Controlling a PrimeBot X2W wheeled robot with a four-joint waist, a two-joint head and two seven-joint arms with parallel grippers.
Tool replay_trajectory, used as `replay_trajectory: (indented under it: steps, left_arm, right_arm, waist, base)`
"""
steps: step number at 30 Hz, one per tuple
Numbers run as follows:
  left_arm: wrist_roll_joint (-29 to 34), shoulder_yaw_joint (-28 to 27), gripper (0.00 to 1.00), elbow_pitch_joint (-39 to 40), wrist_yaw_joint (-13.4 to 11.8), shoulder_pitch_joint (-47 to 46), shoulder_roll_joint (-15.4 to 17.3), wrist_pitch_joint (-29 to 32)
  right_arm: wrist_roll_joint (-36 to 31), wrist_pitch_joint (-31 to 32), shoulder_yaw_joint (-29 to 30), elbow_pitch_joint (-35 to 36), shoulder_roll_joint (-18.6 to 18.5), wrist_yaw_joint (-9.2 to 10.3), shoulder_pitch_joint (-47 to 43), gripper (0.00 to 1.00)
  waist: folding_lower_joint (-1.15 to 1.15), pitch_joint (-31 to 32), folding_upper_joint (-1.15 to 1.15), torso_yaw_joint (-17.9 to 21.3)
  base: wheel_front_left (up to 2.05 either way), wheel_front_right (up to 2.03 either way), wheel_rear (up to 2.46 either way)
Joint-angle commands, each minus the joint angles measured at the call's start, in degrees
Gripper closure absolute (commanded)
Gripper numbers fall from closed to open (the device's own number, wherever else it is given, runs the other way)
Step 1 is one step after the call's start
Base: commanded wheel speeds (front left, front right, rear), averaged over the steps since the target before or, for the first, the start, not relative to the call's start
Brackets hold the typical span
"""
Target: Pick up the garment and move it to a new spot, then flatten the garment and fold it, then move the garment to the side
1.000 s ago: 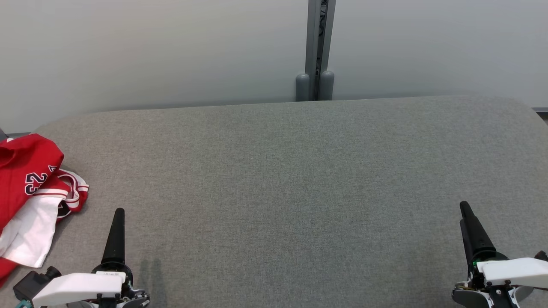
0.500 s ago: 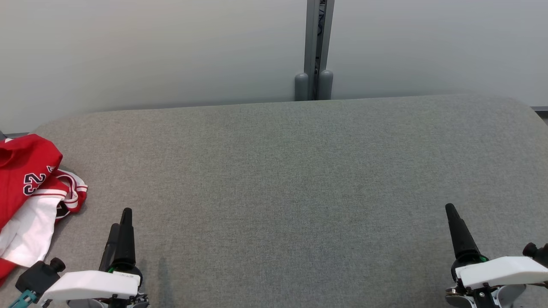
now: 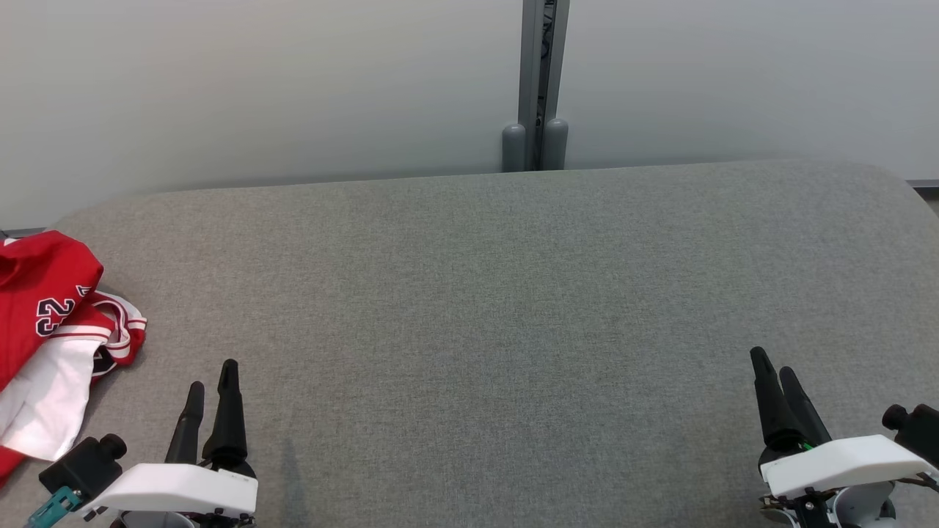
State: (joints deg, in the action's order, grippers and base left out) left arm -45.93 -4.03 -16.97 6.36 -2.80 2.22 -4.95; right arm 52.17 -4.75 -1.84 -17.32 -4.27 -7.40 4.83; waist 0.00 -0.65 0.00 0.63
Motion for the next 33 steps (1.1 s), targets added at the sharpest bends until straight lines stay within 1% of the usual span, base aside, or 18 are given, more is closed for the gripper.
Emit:
replay_trajectory:
  steps: [1,18,19,33]
  left_arm:
    - [1.5,0.1,0.0,0.5,-0.3,-0.5,0.5,-0.4]
    - [14.8,0.6,0.0,-0.8,-2.1,0.0,0.6,-3.3]
    - [16.1,0.6,0.0,-0.9,-2.3,0.1,0.6,-3.6]
    - [25.3,0.3,0.0,-2.9,-4.1,0.6,0.7,-5.6]
  right_arm:
    - [-1.6,-0.7,0.0,0.5,-0.7,-0.07,1.4,0.0]
    - [-14.0,-3.5,-0.8,-1.1,-1.0,-0.09,1.6,0.0]
    - [-15.6,-3.8,-0.8,-1.4,-1.0,-0.09,1.6,0.0]
    - [-24.8,-5.8,-0.8,-2.9,-0.9,-0.11,1.4,0.0]
  waist:
    - [0.0,0.0,0.0,0.0]
    - [0.0,-0.1,0.0,0.4]
    - [0.0,-0.1,0.0,0.4]
    - [0.0,0.1,0.0,0.7]
  base:
    - [0.0,0.0,0.0]
    - [0.0,0.0,0.0]
    - [0.0,0.0,0.0]
    - [0.0,0.0,0.0]
